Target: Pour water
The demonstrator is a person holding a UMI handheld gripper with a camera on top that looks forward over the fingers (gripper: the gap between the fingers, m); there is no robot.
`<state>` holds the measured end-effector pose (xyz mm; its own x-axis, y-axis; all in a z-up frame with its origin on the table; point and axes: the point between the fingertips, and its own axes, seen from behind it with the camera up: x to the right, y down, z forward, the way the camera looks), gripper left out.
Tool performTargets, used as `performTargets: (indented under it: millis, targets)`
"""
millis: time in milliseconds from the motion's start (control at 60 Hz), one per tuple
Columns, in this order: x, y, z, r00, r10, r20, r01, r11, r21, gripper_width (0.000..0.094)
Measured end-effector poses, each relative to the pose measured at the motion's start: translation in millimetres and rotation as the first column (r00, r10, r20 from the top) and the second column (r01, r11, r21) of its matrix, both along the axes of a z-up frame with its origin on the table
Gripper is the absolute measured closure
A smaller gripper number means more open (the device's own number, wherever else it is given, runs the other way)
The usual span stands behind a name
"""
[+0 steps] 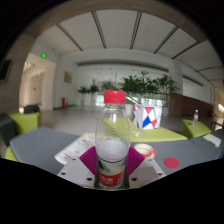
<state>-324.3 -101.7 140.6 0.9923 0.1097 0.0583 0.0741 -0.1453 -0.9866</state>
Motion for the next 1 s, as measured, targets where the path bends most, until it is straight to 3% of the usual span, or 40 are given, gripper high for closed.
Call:
performTargets:
  millis: [200,267,350,500,633,783,1000]
  targets:
    - [-70,6,105,0.878,0.221,-0.425,-0.187,0.975,0.12,0.0607]
    - [-77,21,131,0.732,0.278,-0.622,-0.246,0.959,0.139,0.0607]
    - [-80,44,153,0.479,0.294,-0.827,-0.298,0.941,0.162,0.0608]
    - [-62,76,155,0.024,0.204,-0.979,-0.324,0.928,0.185,0.0608]
    - [-39,107,112,-0.28,0.06,-0.958,-0.309,0.939,0.149,0.0609]
    - [-36,115,60,-0.398,-0.053,-0.916,-0.304,0.949,0.077,0.0608]
    - [-22,118,49,-0.459,-0.063,-0.886,-0.288,0.954,0.081,0.0609]
